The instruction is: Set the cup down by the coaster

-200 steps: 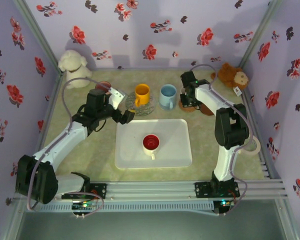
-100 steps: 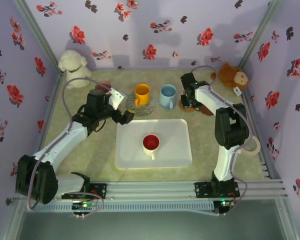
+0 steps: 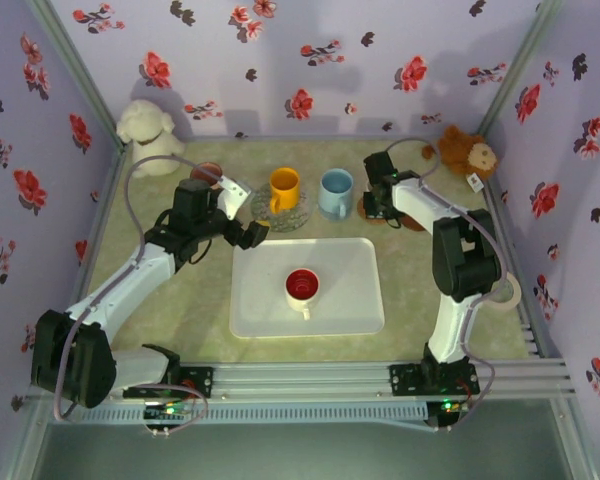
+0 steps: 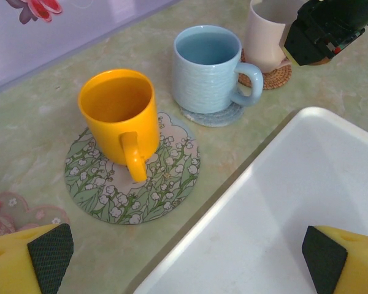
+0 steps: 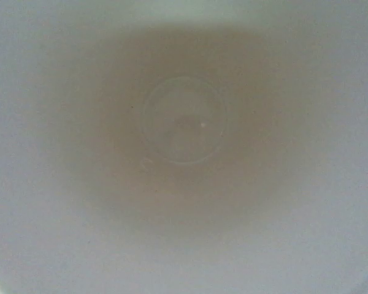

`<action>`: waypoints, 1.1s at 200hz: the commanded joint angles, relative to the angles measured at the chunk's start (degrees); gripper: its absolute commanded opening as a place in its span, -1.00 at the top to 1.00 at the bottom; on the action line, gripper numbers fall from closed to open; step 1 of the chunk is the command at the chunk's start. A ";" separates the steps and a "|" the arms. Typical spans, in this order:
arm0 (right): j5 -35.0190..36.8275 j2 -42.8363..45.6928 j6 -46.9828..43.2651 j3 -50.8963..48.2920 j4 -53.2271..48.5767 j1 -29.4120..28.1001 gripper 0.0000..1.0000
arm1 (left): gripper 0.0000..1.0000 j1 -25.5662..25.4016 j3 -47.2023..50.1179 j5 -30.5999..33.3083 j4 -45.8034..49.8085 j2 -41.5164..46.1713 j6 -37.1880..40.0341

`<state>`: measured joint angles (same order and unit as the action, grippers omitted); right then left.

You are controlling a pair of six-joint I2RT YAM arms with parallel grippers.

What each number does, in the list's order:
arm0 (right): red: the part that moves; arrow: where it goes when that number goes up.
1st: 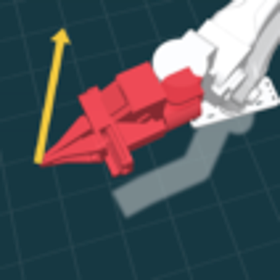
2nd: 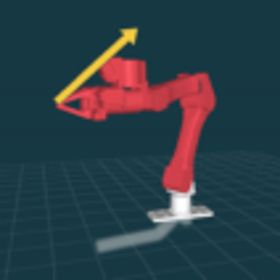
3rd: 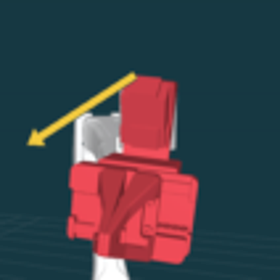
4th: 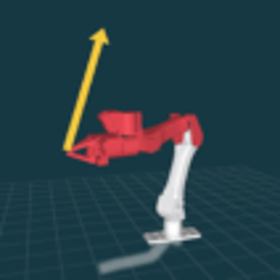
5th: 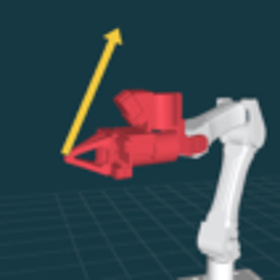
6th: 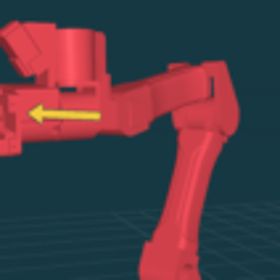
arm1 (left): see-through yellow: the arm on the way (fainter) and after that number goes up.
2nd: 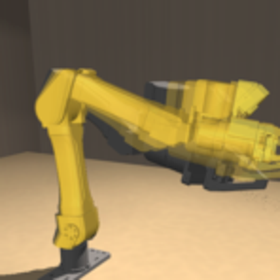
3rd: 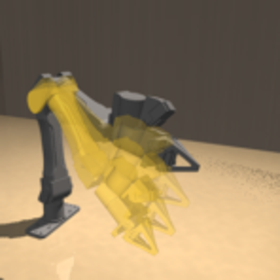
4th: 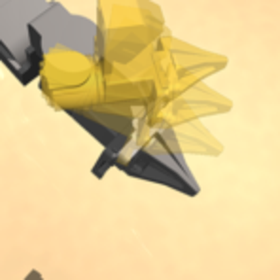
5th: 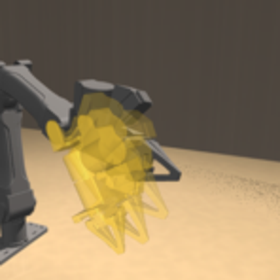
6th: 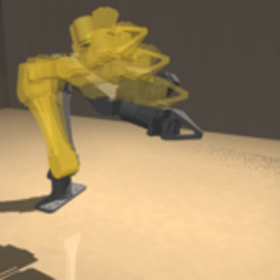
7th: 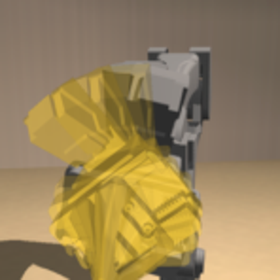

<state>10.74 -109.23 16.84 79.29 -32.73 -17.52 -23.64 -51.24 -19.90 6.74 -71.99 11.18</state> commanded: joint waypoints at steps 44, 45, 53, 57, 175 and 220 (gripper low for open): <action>-1.08 1.20 1.78 -2.35 2.14 0.78 0.78 | -0.99 -0.28 0.88 0.37 0.02 0.01 0.60; -1.08 1.29 1.79 -2.45 2.14 0.80 0.78 | -0.99 -0.32 0.88 0.38 0.02 0.01 0.60; -0.80 1.65 1.86 -2.83 2.14 0.82 0.74 | -0.99 -0.32 0.81 0.30 -0.07 0.00 0.60; -0.61 1.86 1.96 -2.97 2.14 0.78 0.72 | -0.99 -0.28 0.75 0.32 -0.18 -0.09 0.55; 1.60 4.16 2.52 -3.74 0.47 0.79 0.30 | -0.99 -0.27 0.88 0.61 -2.26 -0.96 -1.29; 2.68 6.82 3.01 -4.53 -1.19 0.68 -0.15 | -0.99 -0.34 0.44 1.16 -1.88 -0.61 -0.70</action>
<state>11.38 -105.45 19.11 75.81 -31.66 -17.12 -23.64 -51.24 -19.62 6.02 -72.49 10.83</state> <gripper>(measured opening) 0.546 0.993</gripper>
